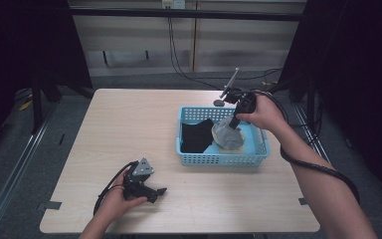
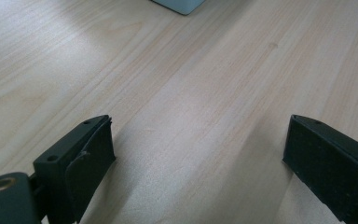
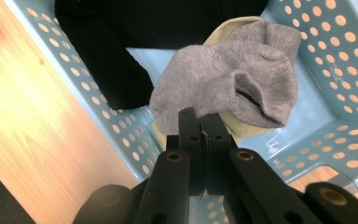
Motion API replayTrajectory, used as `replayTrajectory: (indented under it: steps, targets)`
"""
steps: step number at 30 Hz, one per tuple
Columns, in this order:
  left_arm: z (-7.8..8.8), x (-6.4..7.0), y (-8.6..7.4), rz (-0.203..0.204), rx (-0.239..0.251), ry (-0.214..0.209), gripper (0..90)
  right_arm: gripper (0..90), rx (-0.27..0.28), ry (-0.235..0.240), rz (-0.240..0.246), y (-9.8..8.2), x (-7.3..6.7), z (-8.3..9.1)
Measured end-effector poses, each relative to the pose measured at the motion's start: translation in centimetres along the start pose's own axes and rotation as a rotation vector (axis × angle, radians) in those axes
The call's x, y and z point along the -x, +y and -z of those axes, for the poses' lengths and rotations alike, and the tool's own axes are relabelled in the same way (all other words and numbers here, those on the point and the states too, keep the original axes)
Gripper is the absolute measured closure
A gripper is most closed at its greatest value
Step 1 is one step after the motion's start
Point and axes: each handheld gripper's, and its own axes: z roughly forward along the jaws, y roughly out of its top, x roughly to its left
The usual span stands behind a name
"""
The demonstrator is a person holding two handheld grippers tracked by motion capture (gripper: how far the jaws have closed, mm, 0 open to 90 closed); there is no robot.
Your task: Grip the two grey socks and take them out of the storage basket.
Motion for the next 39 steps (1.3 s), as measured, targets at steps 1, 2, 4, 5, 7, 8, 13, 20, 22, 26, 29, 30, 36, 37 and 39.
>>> replayTrajectory:
  steps: [1, 2, 4, 5, 7, 8, 13, 20, 22, 26, 29, 30, 36, 37, 39]
  targets:
    - [0.0, 0.0, 0.0, 0.000, 0.000, 0.000, 7.7, 89.1, 0.000, 0.003, -0.006, 0.0, -0.1, 0.2]
    - [0.0, 0.0, 0.0, 0.000, 0.000, 0.000, 7.7, 89.1, 0.004, 0.000, 0.002, 0.0, 0.0, 0.3]
    - [0.0, 0.0, 0.0, 0.000, 0.000, 0.000, 7.7, 89.1, 0.001, -0.001, -0.004, 0.0, -0.1, 0.7]
    - [0.0, 0.0, 0.0, 0.000, 0.000, 0.000, 7.7, 89.1, 0.005, -0.001, 0.000, 0.0, -0.1, 0.9]
    - [0.0, 0.0, 0.0, 0.000, 0.000, 0.002, 7.7, 89.1, 0.009, 0.004, 0.005, -0.1, -0.4, 1.4]
    - [0.0, 0.0, 0.0, 0.000, 0.000, 0.002, 7.7, 89.1, 0.009, 0.004, 0.005, -0.1, -0.4, 1.4]
    - [0.0, 0.0, 0.0, 0.000, -0.001, 0.002, 7.7, 89.1, 0.030, 0.003, 0.023, -0.2, -0.8, 2.4]
    - [0.0, 0.0, 0.0, 0.000, -0.001, 0.002, 7.7, 89.1, 0.046, -0.002, 0.059, -0.4, -1.9, 4.2]
    - [0.0, 0.0, 0.0, 0.000, -0.001, 0.002, 7.7, 89.1, 0.061, -0.001, 0.069, -0.5, -2.5, 5.0]
    - [0.0, 0.0, 0.0, 0.000, -0.001, 0.002, 7.7, 89.1, 0.066, 0.002, 0.084, -0.7, -3.1, 5.7]
    - [0.0, 0.0, 0.0, 0.000, -0.001, 0.003, 7.7, 89.1, 0.072, -0.001, 0.108, -1.0, -4.0, 6.4]
    - [0.0, 0.0, 0.0, 0.000, -0.001, 0.003, 7.8, 89.1, 0.073, 0.001, 0.114, -1.1, -4.3, 6.5]
    - [0.0, 0.0, 0.0, 0.001, 0.000, 0.002, 7.7, 89.1, 0.086, 0.020, 0.151, -1.5, -5.8, 6.6]
    - [0.0, 0.0, 0.0, 0.001, 0.000, 0.002, 7.7, 89.1, 0.087, 0.023, 0.166, -1.6, -6.1, 6.5]
    - [0.0, 0.0, 0.0, 0.001, 0.000, 0.002, 7.7, 89.1, 0.085, 0.033, 0.194, -1.7, -7.3, 6.4]
